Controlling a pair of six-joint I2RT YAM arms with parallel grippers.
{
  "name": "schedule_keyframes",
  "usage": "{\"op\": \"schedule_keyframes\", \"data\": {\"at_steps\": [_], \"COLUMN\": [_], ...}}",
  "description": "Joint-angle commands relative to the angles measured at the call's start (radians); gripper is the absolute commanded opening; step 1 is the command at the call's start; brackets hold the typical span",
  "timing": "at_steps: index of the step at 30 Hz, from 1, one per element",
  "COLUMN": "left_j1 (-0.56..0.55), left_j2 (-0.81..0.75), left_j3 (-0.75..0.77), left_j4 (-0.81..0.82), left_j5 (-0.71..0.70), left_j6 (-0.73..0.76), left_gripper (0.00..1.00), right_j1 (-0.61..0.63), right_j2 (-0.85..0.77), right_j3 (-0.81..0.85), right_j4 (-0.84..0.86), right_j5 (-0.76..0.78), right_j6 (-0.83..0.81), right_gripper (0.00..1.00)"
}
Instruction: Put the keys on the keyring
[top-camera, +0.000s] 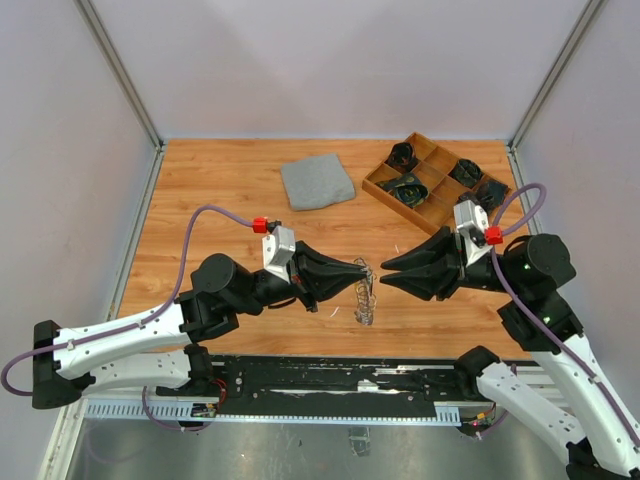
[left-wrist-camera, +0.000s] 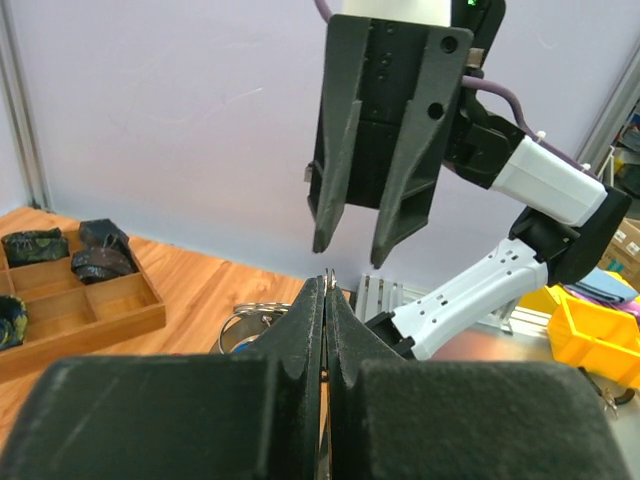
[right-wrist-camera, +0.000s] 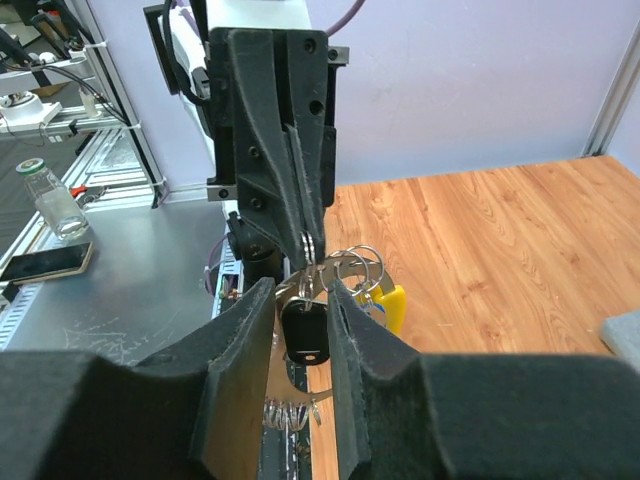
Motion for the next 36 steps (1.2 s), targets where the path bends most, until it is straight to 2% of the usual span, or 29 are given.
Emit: {"op": "schedule_keyframes", "data": {"at_steps": [1,12,20,30,36], "left_j1": [0.005,0.005,0.005,0.005,0.004], "left_j2": [-0.002,0.014,0.015,0.015,0.016], "left_j3": [0.040,0.048,0.050,0.050,0.051], "left_j4": [0.079,0.085,0.083,0.087,0.088], "left_j5": [0.018,0.028,0.027,0.037,0.040], "left_j6": [-0.007,-0.008,-0.008,-0.005,-0.003], "left_gripper": [0.00,0.01,0.01,0.01,0.01], "right_j1": [0.018,0.064,0.100,0.103,0.104], "right_j2": [0.024,0.038,0.047,0.043,0.052], "right_j3": [0.029,0.000,-0.002,-0.001,0.003], "right_j4": [0.044,0.084,0.030,-0.030,-0.025], "right_j5": [-0.024,-0.001,0.033,0.066,0.048], "right_j6": [-0.021,0.000,-0.055,-0.104,-0.097], "right_gripper": [0.28,0.30,0.27,0.31,0.27]}}
